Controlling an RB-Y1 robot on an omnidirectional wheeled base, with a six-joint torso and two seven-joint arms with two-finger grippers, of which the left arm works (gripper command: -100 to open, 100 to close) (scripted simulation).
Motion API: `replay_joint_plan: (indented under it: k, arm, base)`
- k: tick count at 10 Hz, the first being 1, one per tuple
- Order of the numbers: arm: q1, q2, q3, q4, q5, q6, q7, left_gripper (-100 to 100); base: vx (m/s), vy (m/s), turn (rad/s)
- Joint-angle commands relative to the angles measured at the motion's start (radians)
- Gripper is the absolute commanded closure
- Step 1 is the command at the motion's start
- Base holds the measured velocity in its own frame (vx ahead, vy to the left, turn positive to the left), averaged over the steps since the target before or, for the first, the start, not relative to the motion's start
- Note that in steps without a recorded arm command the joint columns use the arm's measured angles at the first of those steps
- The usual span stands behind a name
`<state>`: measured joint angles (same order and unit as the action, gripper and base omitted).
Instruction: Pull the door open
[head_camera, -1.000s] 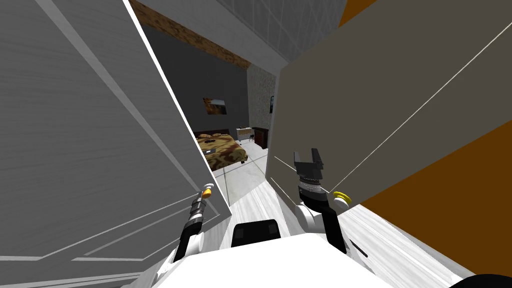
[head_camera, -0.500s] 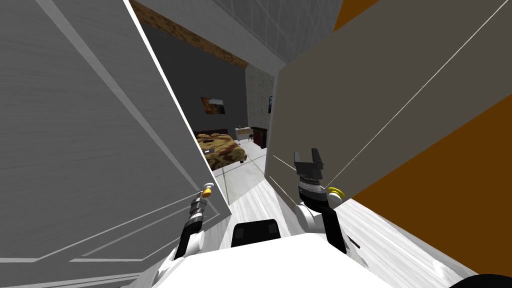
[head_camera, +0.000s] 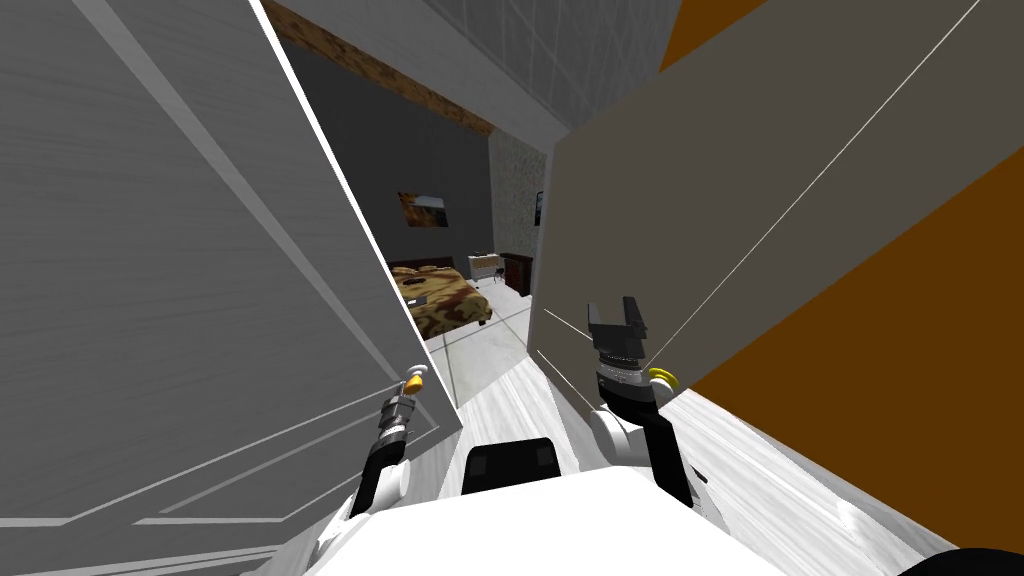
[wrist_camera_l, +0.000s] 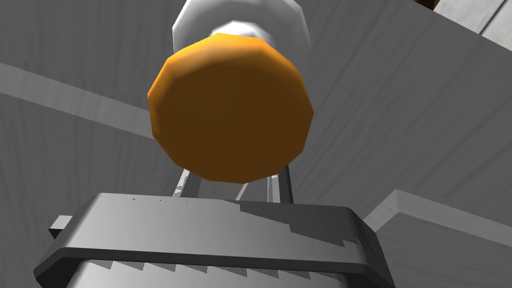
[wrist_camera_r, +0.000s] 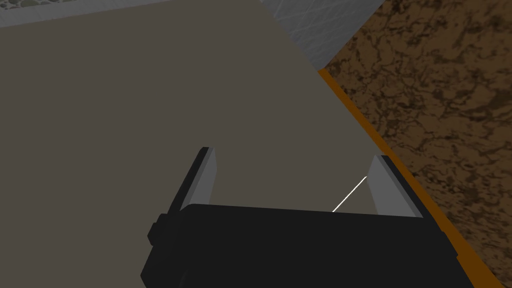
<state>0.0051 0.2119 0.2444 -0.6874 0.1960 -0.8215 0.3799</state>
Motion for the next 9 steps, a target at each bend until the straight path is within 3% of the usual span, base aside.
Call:
replay_joint_plan:
  k: [1, 2, 4, 8, 9]
  arm:
    - [-0.015, -0.007, -0.022, 0.0, 0.011, -0.012, 0.05, 100]
    - [-0.015, -0.007, -0.022, 0.0, 0.011, -0.012, 0.054, 100]
    - [-0.024, -0.001, -0.036, 0.012, 0.04, -0.014, 0.121, 100]
    - [-0.024, -0.001, -0.036, 0.012, 0.04, -0.014, 0.137, 100]
    - [-0.028, 0.003, -0.043, 0.018, 0.055, -0.015, 0.179, 100]
  base:
    - [-0.04, 0.012, -0.057]
    - [-0.037, 0.003, -0.039]
    - [-0.052, 0.006, -0.054]
    - [-0.014, 0.001, 0.0]
    - [-0.02, 0.004, -0.067]
